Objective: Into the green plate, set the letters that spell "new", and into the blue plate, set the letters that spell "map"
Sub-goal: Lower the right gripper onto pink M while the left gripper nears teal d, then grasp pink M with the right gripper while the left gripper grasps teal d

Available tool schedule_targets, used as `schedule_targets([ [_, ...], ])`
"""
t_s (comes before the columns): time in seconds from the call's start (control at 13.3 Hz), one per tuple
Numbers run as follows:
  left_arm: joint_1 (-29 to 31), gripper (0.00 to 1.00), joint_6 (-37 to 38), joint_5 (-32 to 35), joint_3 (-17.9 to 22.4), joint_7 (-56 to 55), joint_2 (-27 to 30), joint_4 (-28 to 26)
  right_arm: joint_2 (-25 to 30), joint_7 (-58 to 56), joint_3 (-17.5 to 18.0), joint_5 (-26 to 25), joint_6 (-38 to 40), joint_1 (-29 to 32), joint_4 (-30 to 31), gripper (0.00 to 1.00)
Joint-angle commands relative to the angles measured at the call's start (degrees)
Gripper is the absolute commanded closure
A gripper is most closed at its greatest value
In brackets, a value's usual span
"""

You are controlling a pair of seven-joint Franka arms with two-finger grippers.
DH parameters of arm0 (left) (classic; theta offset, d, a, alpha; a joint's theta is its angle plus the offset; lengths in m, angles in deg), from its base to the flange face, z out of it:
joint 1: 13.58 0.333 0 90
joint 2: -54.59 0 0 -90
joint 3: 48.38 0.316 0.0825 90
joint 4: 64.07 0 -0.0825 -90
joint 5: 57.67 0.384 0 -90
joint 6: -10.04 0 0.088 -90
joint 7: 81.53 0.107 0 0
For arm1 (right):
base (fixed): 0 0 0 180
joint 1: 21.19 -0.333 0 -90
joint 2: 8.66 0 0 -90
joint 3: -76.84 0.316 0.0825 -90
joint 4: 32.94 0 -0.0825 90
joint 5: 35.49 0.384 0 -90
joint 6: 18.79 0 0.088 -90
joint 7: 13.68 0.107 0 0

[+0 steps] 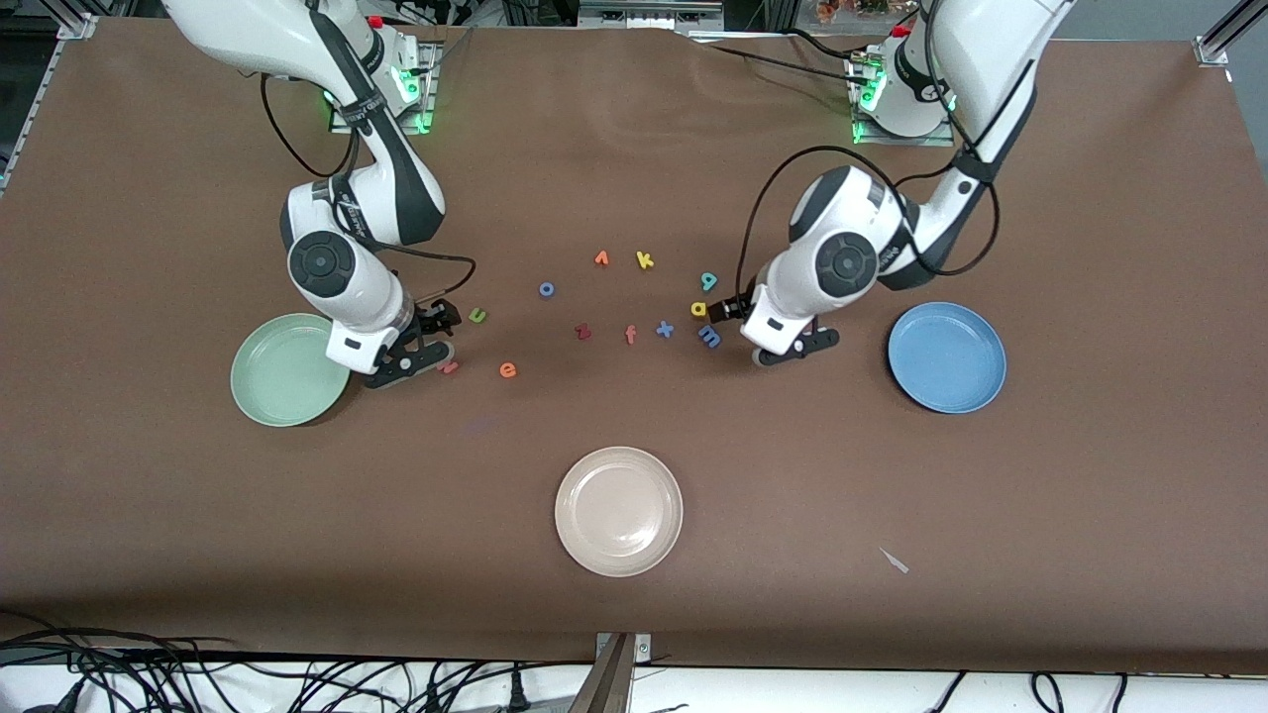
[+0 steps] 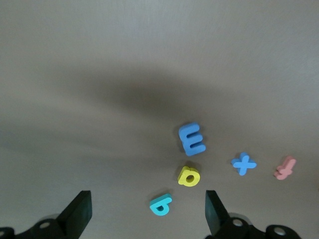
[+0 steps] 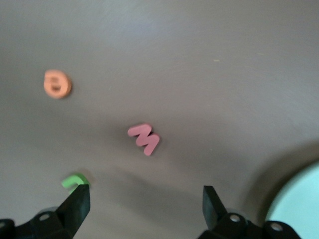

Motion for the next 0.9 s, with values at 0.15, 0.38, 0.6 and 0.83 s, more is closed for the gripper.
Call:
schedule_targets([
  [0.15, -0.65, 0.0, -9.25, -1.6, -3.79, -8.36, 1.66, -8.69, -2.5, -21.42, 0.17, 0.21, -5.45, 0.71, 0.59, 0.0],
  [0.38, -3.74, 0.02, -9.53, -1.07, -3.7, -12.77, 1.22, -9.49, -5.05, -27.33, 0.26, -0.14, -10.02, 1.06, -0.29, 0.0],
  [0.6, -4.27, 0.13, -13.03, -0.81, -3.62, -13.13, -0.52, -9.67, -6.81, -31.55, 0.26, -0.14, -12.4, 1.06, -0.55, 0.01],
  [0.83, -4.88, 0.18, -13.57, -0.72, -3.44, -13.13, -1.24, -9.76, -8.49, -32.79, 0.34, -0.23, -12.67, 0.97, -2.57, 0.06],
])
